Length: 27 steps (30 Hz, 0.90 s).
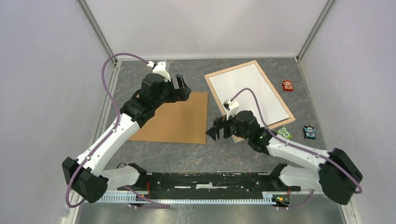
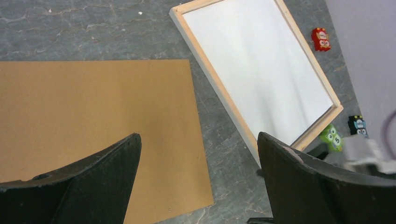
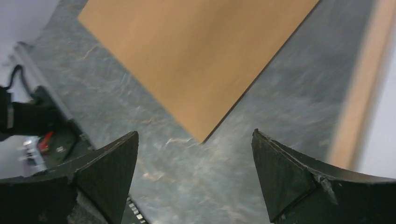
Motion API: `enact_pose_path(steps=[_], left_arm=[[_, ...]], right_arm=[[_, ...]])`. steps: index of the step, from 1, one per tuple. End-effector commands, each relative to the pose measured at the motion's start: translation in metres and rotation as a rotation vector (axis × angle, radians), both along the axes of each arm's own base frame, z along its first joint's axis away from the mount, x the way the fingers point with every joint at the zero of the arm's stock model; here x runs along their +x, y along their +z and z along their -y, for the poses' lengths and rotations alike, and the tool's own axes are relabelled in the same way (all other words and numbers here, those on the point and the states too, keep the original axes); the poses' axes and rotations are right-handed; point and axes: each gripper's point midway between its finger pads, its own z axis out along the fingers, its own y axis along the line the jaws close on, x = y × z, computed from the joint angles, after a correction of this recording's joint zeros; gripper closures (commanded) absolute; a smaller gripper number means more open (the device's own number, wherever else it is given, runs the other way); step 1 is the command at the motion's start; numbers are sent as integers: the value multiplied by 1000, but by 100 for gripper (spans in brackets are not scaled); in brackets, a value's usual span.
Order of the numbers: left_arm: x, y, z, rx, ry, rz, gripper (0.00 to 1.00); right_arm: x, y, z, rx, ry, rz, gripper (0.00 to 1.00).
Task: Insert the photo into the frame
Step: Turn over the photo from the photo frame, then pick up the photo frame item at the center of the board.
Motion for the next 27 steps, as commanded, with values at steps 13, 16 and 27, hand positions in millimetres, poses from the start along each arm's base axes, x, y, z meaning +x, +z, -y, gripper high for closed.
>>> enact_pose_path(steps=[13, 16, 27], left_arm=[[-45, -166, -83, -94, 335, -552, 0], [-57, -177, -89, -190, 444, -590, 0], [-96, -212, -92, -336, 602, -684, 0]], right_arm=[[25, -55, -50, 262, -157, -380, 13], [42, -55, -51, 205, -95, -308, 13], [178, -33, -73, -395, 149, 166, 10]])
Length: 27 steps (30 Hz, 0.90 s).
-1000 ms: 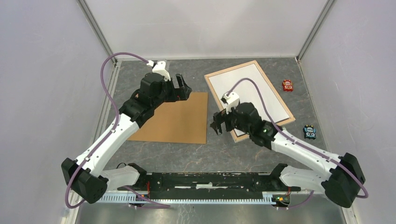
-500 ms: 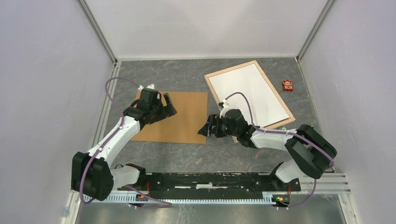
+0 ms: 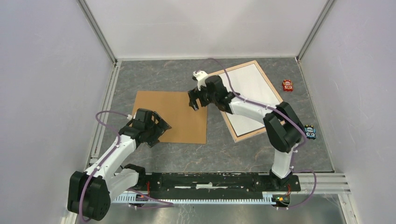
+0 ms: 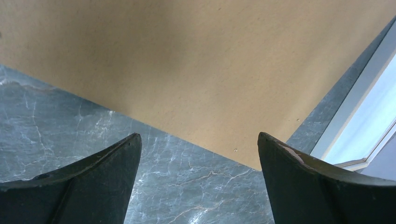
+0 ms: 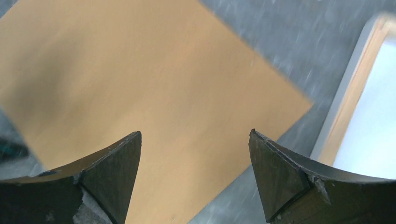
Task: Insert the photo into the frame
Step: Pick up the photo frame item at the center of the board.
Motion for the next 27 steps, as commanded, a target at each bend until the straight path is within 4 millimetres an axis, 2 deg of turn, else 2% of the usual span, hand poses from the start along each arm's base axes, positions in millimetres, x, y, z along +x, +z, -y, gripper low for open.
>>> enact_pose_path(steps=[1, 7, 10, 13, 21, 27], left_arm=[[-5, -7, 8, -78, 72, -5, 0], [-23, -19, 24, -94, 35, -32, 0], [-27, -26, 21, -66, 48, -19, 0], [-27, -32, 21, -67, 58, -19, 0], [-19, -35, 19, -14, 53, 8, 0], [-14, -37, 15, 33, 57, 3, 0]], right_arm=[[54, 9, -5, -210, 105, 176, 10], [111, 16, -43, -170, 144, 211, 8], [130, 5, -47, -171, 157, 199, 8], [144, -9, -43, -188, 158, 204, 7], [161, -35, -28, -243, 169, 223, 3], [143, -65, -33, -196, 235, 109, 3]])
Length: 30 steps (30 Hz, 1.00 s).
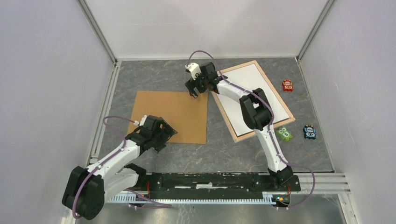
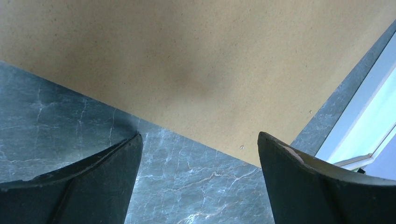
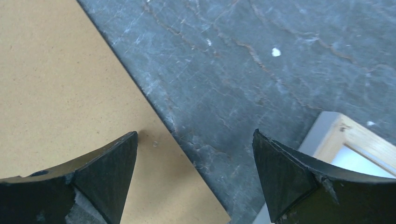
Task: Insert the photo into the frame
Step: Pick up the photo frame item at the center of the board.
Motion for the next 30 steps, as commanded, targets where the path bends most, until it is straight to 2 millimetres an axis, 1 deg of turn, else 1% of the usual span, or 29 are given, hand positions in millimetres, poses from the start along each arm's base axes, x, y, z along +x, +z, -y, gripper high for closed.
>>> enact_pose_path(steps=[1, 4, 5, 8, 10, 12, 14, 17, 20, 24, 26, 28, 30], left_arm=[[8, -6, -13, 87, 47, -1, 0], [13, -7, -16, 120, 42, 6, 0], [15, -8, -19, 137, 46, 10, 0], [15, -14, -21, 153, 49, 1, 0], [14, -19, -21, 156, 51, -12, 0], [14, -24, -21, 160, 52, -20, 0], [15, -26, -21, 170, 45, -21, 0], [17, -28, -24, 194, 38, -26, 0], [17, -28, -26, 210, 39, -27, 0], [12, -33, -25, 200, 33, -46, 0], [8, -36, -25, 189, 39, -60, 0], [5, -38, -23, 173, 38, -63, 0], [4, -38, -20, 152, 31, -63, 0]], right_arm=[[-10, -1, -15, 57, 68, -45, 3], [-16, -6, -14, 76, 60, -87, 4], [-21, -6, -11, 92, 36, -127, 6], [-34, -5, -7, 120, 19, -179, 8], [-47, -7, -4, 129, 15, -229, 10], [-63, -10, -2, 137, 14, -285, 14], [-78, -10, 5, 149, -6, -333, 16], [-106, -5, 11, 190, -1, -388, 19], [-134, 5, 16, 246, 13, -433, 19], [-165, 27, 16, 363, 30, -496, 20], [-177, 45, 13, 443, 48, -504, 22], [-193, 58, 13, 519, 54, -531, 23], [-205, 80, 12, 608, 74, -539, 24]])
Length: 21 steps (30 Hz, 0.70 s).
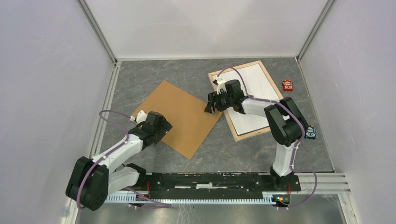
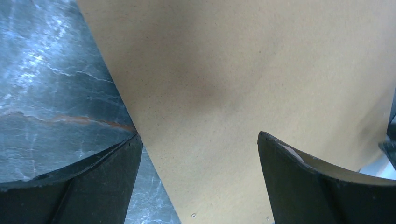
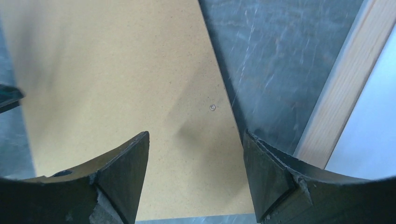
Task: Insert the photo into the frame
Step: Pick up the photo frame item at the center of the board.
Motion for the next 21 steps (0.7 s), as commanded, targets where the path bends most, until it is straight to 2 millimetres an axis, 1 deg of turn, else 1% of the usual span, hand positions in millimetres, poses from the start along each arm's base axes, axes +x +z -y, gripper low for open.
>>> enact_pose_path(steps=[1, 2, 3, 6, 8, 10, 12, 15, 17, 19, 21], left_arm=[[-28, -30, 9, -43, -64, -104, 0], [-29, -29, 12, -56, -75, -105, 0], [-29, -29, 15, -70, -82, -106, 0], [-29, -24, 25, -116, -100, -102, 0], [-28, -20, 30, -140, -109, -96, 0], [-29, -17, 35, -164, -113, -88, 0], [-29, -13, 40, -192, -114, -75, 0], [-28, -9, 44, -214, -114, -56, 0], [-28, -6, 45, -220, -115, -42, 0], [-30, -5, 44, -224, -113, -36, 0], [-31, -4, 44, -233, -112, -31, 0]], right_arm=[[-76, 96, -60, 428, 212, -94, 25], [-82, 106, -60, 469, 210, -100, 26], [-88, 121, -60, 512, 215, -93, 27], [-105, 144, -59, 558, 216, -83, 29], [-117, 154, -59, 579, 213, -87, 29], [-131, 161, -59, 590, 210, -91, 29], [-140, 163, -59, 567, 193, -81, 29], [-151, 170, -59, 527, 176, -45, 30], [-155, 175, -60, 505, 165, -9, 30], [-158, 173, -60, 486, 150, -12, 30], [-166, 173, -66, 485, 169, -28, 31]])
